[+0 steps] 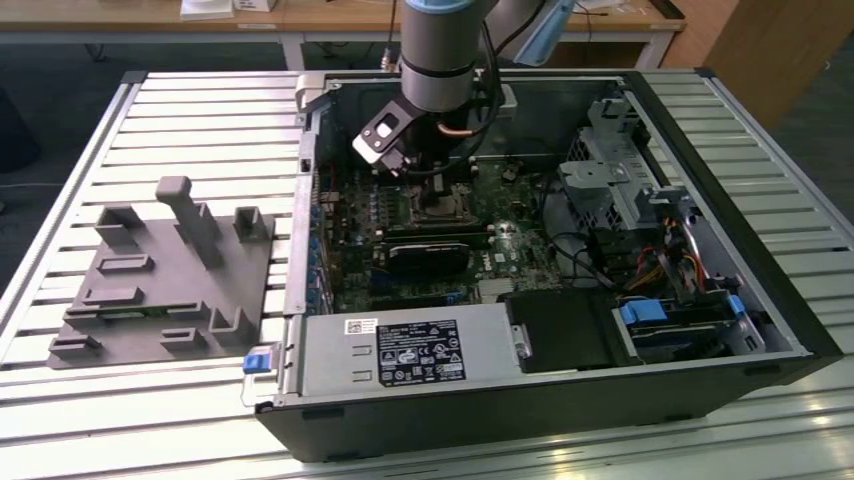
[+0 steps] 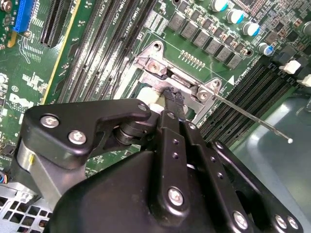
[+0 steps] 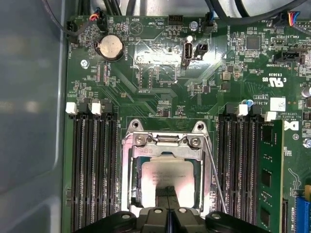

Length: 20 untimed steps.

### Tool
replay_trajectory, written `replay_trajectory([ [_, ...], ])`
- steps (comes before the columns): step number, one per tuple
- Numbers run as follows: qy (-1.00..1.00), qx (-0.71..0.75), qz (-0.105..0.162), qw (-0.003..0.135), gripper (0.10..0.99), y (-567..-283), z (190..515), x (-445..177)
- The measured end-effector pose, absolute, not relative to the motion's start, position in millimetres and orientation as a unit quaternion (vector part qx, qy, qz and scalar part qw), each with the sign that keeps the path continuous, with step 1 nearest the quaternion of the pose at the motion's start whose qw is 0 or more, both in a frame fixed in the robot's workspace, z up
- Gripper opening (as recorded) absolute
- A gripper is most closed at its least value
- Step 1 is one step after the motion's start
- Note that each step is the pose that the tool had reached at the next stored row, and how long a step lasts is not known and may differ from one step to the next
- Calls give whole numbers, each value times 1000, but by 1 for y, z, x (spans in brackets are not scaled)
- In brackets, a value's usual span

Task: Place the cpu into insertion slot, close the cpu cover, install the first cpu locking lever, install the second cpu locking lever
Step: 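Close the cpu cover, then install the first cpu locking lever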

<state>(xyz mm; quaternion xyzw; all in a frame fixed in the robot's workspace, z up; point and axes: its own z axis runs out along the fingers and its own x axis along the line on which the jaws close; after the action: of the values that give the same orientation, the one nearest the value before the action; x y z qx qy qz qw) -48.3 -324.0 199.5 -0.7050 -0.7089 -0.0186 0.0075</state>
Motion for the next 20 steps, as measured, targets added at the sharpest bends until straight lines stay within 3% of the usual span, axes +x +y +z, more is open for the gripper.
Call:
replay_trajectory([
  [20, -709, -705, -18, 8, 106, -324, 211, -37],
])
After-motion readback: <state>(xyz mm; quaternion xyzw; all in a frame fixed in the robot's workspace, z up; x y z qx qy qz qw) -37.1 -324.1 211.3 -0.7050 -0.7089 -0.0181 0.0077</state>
